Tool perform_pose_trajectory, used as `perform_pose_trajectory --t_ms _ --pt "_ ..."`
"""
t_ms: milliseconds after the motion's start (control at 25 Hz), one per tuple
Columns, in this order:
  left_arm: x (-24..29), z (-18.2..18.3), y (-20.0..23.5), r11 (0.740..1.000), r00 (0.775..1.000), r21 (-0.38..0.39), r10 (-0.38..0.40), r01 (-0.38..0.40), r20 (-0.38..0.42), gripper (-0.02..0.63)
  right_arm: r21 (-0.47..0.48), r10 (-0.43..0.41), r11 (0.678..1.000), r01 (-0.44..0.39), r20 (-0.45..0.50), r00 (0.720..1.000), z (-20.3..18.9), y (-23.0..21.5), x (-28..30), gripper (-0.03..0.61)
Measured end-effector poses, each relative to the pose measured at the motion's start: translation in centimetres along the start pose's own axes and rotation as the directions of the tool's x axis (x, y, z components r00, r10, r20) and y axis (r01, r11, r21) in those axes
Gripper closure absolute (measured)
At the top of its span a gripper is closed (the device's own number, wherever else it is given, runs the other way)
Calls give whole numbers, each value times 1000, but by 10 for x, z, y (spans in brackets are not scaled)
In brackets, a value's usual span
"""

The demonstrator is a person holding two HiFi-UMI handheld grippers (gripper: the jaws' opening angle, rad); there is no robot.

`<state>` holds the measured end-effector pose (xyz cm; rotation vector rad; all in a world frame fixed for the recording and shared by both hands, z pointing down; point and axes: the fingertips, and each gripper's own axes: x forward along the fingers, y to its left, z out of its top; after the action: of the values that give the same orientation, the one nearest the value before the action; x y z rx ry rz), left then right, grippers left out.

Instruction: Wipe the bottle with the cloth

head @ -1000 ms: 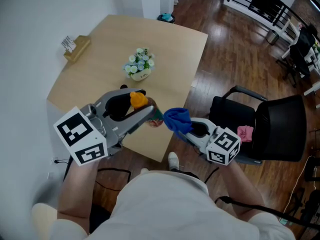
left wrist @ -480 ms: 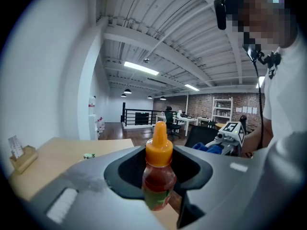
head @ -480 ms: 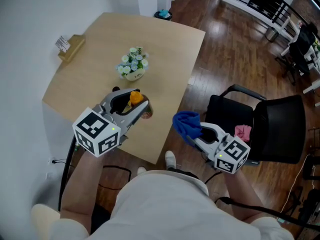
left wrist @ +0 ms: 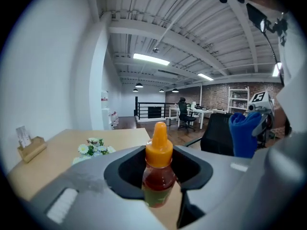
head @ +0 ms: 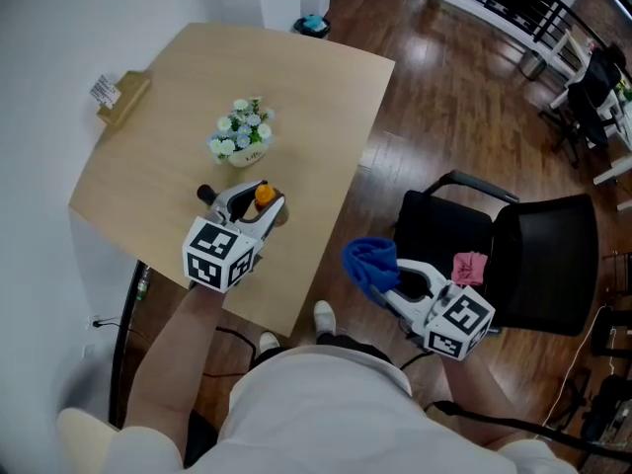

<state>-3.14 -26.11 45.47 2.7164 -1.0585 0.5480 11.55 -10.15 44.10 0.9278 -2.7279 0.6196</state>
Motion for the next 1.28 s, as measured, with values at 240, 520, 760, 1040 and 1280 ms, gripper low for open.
perform_pose_trajectory --t_ms 240,520,760,1040,1280 --pt "36 -36 32 991 993 -63 115 -115 -11 451 10 -13 1000 13 -55 998 -13 -19 -11 462" --pt "62 -68 55 975 981 -107 193 -195 -35 451 29 -16 999 19 -102 995 -22 -35 -12 462" --pt "76 -84 59 973 979 -106 201 -205 -43 451 45 -18 999 24 -124 992 -26 -40 -12 462" --pt "82 -94 64 970 976 -106 216 -219 -39 451 53 -23 998 31 -137 990 -28 -49 -11 462" --pt "81 -102 63 967 974 -113 227 -228 -28 449 55 -22 998 31 -150 988 -27 -50 -9 462"
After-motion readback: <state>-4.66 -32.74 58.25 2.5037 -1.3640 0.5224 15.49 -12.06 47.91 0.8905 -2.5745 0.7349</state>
